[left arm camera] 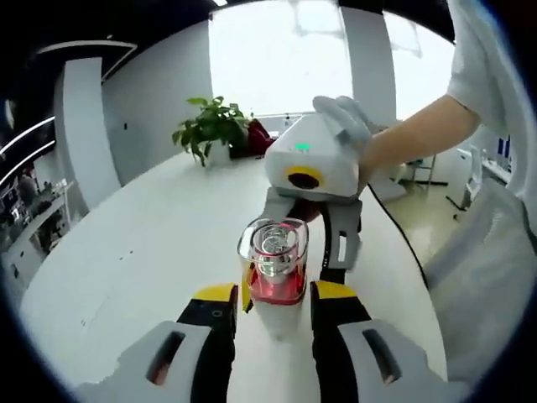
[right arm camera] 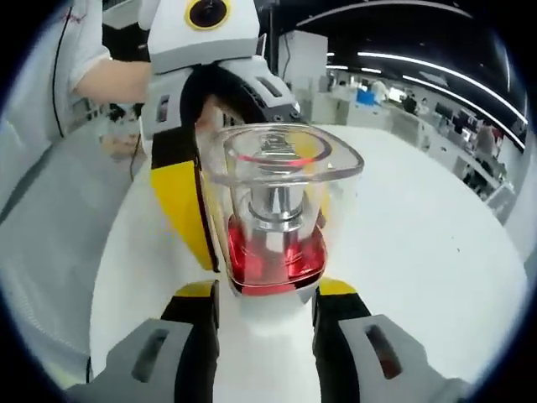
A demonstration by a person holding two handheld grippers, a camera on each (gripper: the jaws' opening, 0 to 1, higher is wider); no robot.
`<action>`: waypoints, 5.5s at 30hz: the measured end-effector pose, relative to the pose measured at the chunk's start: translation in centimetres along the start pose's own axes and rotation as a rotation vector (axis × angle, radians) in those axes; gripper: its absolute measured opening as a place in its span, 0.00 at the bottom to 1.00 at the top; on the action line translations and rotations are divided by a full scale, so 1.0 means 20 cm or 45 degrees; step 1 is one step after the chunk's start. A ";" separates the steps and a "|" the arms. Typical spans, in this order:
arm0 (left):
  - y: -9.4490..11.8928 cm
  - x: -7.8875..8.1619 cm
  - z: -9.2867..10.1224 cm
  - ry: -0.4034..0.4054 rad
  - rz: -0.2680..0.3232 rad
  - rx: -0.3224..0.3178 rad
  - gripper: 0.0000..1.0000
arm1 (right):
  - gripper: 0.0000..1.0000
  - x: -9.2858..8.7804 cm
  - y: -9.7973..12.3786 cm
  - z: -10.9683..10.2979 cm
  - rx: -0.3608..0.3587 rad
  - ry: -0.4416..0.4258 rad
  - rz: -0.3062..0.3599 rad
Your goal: Arrange the skincare products in the storage area until every visible bottle or jar stands upright without overlapping.
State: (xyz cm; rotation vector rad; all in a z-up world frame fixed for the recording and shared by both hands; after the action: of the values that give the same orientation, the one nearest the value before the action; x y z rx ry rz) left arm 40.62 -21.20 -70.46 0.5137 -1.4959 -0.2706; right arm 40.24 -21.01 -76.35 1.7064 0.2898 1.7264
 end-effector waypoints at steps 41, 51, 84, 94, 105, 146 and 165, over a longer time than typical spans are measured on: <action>0.50 -0.22 0.22 0.489 0.060 0.386 0.66 | 0.84 0.09 0.21 -0.17 -0.253 -0.352 0.101; 0.64 -0.29 0.31 0.565 0.067 0.489 0.79 | 0.93 0.11 0.27 -0.30 -0.297 -0.417 0.110; 0.98 -0.44 0.71 0.706 0.053 0.737 0.99 | 0.99 0.10 0.50 -0.64 -0.303 -0.452 0.182; 1.05 -0.49 0.76 0.718 0.017 0.750 0.99 | 0.99 0.11 0.53 -0.69 -0.319 -0.483 0.173; 1.09 -0.54 0.78 0.697 -0.028 0.695 0.99 | 0.99 0.18 0.51 -0.68 -0.377 -0.519 0.155; 1.08 -0.54 0.78 0.615 0.103 0.639 0.94 | 0.82 0.43 0.01 -0.74 -0.211 -0.378 -0.186; 1.06 -0.54 0.80 0.624 0.100 0.610 0.94 | 0.72 0.53 -0.45 -0.76 -0.104 -0.296 -0.400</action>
State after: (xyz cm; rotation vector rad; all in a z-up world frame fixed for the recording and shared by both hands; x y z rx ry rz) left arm 21.10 -0.27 -69.81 0.8321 -1.0891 0.2724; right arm 29.61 -3.41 -74.99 1.6807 0.3548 1.2848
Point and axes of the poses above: the point that each gripper's makers call its tool centre point, and the gripper's own axes: y roughly backward along the fingers, z roughly to its right, x roughly out of its top, the point moved 1 cm from there along y, roughly backward along the fingers, and after that the axes turned 7 degrees about -x, right-handed, at the moved point
